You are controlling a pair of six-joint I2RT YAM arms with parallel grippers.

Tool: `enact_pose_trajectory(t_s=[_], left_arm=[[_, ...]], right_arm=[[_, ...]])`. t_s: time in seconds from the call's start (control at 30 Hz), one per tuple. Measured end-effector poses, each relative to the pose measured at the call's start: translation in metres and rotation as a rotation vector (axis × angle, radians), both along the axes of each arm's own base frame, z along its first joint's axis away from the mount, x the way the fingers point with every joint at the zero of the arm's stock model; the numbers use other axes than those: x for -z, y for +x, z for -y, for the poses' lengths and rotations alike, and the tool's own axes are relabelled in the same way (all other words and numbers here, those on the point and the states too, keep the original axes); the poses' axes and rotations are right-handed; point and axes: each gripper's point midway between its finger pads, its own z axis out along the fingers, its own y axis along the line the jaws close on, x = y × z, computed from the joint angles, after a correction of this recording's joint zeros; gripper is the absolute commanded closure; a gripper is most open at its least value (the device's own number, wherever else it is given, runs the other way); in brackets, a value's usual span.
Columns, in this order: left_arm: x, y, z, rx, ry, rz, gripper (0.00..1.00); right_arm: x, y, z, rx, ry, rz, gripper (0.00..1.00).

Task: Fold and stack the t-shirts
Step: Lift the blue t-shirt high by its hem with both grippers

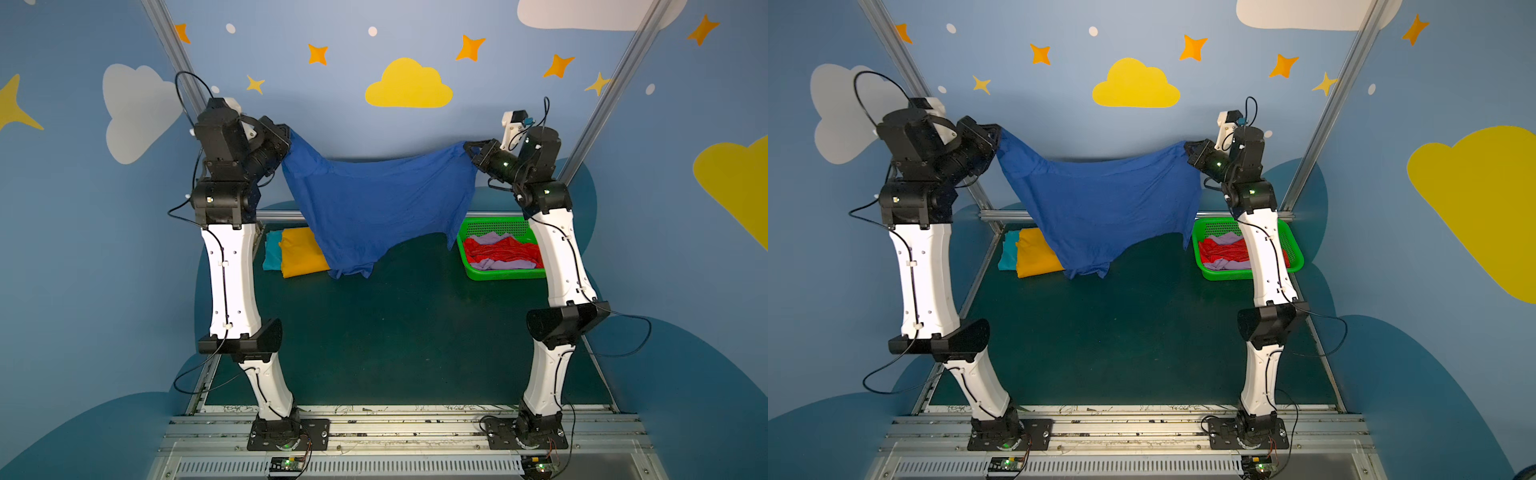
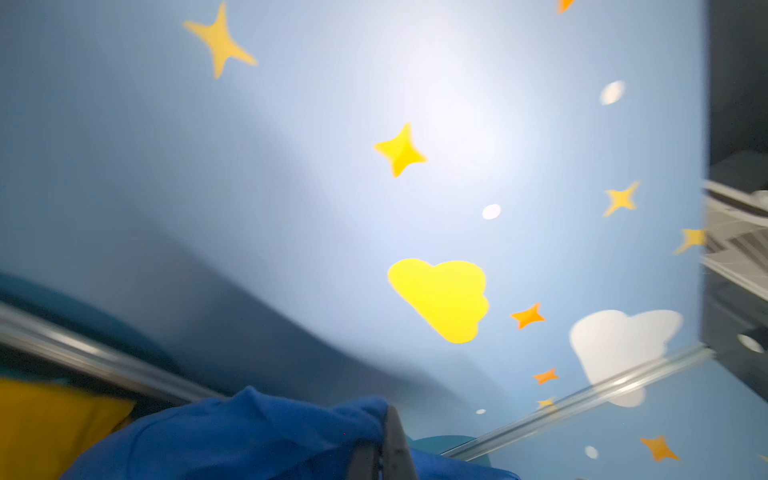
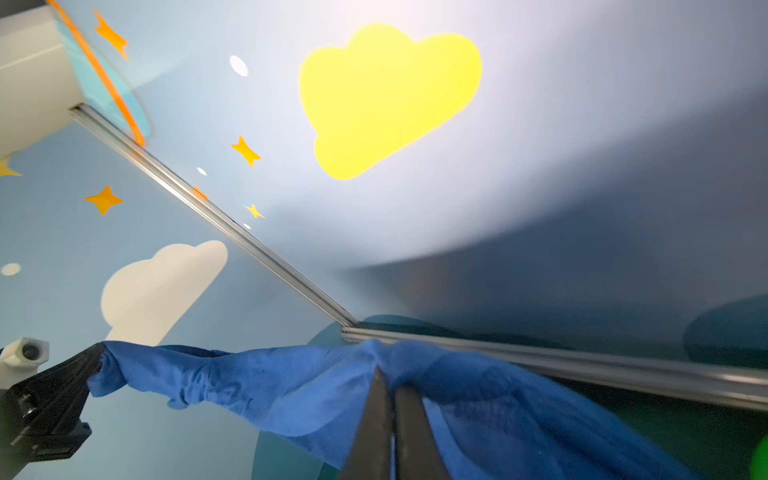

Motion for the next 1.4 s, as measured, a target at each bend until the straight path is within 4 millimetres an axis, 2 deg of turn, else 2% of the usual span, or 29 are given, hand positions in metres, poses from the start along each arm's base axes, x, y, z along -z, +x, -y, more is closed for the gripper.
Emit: enact_pose_trajectory(t_s=[0.07,0.13,0.23,0.4,0.57,0.7,0.77,0.93,1.03,1.1,1.17,1.2,1.27,1.37,1.4], left_arm=[[-0.026,-0.013,-0.019,-0.02,-0.013,0.083,0.96],[-0.043,-0.025,-0.041,-0.057,-0.022,0.137,0.96],[-0.058,-0.041,-0.061,-0.095,-0.022,0.184,0.96],[-0.077,-0.057,-0.05,-0.062,-0.019,0.249,0.96],[-0.075,-0.051,-0.049,-0.04,-0.029,0.251,0.96],[-0.055,-0.022,-0.048,-0.023,-0.042,0.202,0.96],[-0.04,-0.001,-0.045,-0.009,-0.047,0.169,0.96],[0.02,0.066,-0.041,0.027,-0.072,0.056,0.96],[0.051,0.102,-0.042,0.05,-0.108,0.019,0.96],[0.063,0.118,-0.046,0.05,-0.141,0.014,0.96],[0.064,0.123,-0.051,0.045,-0.173,0.023,0.96],[0.06,0.122,-0.054,0.041,-0.184,0.036,0.96],[0.036,0.109,-0.062,0.024,-0.191,0.1,0.96],[-0.013,0.069,-0.066,0.006,-0.169,0.214,0.96],[-0.033,0.049,-0.064,0.004,-0.152,0.256,0.96]], right_arm=[[-0.018,-0.005,0.011,0.018,0.015,0.05,1.0],[-0.036,-0.01,0.028,0.044,0.037,0.096,1.0],[-0.063,-0.018,0.049,0.078,0.072,0.16,1.0],[-0.096,-0.035,0.061,0.1,0.105,0.239,1.0],[-0.1,-0.039,0.062,0.112,0.111,0.247,1.0],[-0.082,-0.023,0.058,0.119,0.107,0.206,1.0],[-0.067,-0.007,0.054,0.122,0.105,0.182,1.0],[-0.007,0.059,0.041,0.123,0.11,0.108,1.0],[0.04,0.098,0.037,0.12,0.13,0.051,1.0],[0.061,0.112,0.037,0.124,0.131,0.017,1.0],[0.068,0.116,0.038,0.131,0.129,0.006,1.0],[0.062,0.114,0.04,0.132,0.131,0.023,1.0],[0.038,0.104,0.043,0.132,0.135,0.086,1.0],[-0.018,0.069,0.05,0.121,0.148,0.204,1.0],[-0.045,0.048,0.054,0.111,0.152,0.26,1.0]])
